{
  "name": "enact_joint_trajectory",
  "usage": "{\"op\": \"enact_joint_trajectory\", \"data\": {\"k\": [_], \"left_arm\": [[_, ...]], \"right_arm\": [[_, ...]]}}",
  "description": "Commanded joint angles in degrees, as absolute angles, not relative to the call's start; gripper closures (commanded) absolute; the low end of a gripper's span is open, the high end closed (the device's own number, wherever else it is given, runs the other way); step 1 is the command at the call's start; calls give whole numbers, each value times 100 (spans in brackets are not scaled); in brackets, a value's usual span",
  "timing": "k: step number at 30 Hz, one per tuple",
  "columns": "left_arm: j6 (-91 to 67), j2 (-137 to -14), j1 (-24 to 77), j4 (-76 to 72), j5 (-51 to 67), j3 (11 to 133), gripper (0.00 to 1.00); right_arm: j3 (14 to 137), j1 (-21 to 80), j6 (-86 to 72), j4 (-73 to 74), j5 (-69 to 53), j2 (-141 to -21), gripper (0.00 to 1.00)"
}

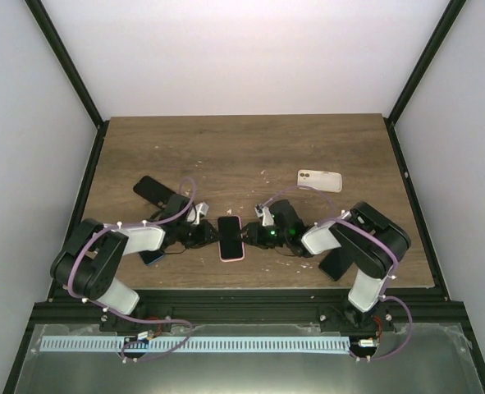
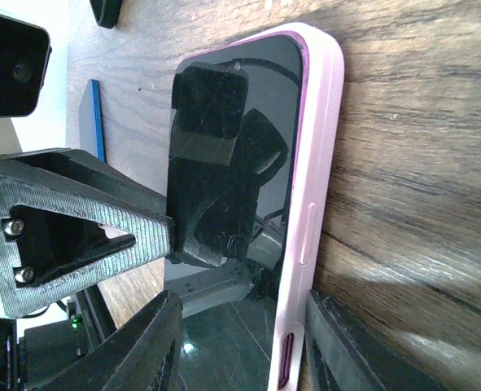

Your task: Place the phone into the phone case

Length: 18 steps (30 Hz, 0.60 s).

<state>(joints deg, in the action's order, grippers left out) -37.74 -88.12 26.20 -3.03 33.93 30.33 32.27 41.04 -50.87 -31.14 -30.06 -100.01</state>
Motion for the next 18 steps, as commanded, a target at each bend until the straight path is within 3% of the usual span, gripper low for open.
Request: {"op": "enact_joint_trajectory", "data": {"k": [1,18], "left_arm": [[-3725,-8823,2637,-390,3455,2875,82],[-3927,-8530,2633,-541,3592,2546,72]], "right_arm": [[3347,4131,-5417,-3576,-3456,-10146,57],[3014,4131,-6029,-4940,-3971,-10287,57]]}}
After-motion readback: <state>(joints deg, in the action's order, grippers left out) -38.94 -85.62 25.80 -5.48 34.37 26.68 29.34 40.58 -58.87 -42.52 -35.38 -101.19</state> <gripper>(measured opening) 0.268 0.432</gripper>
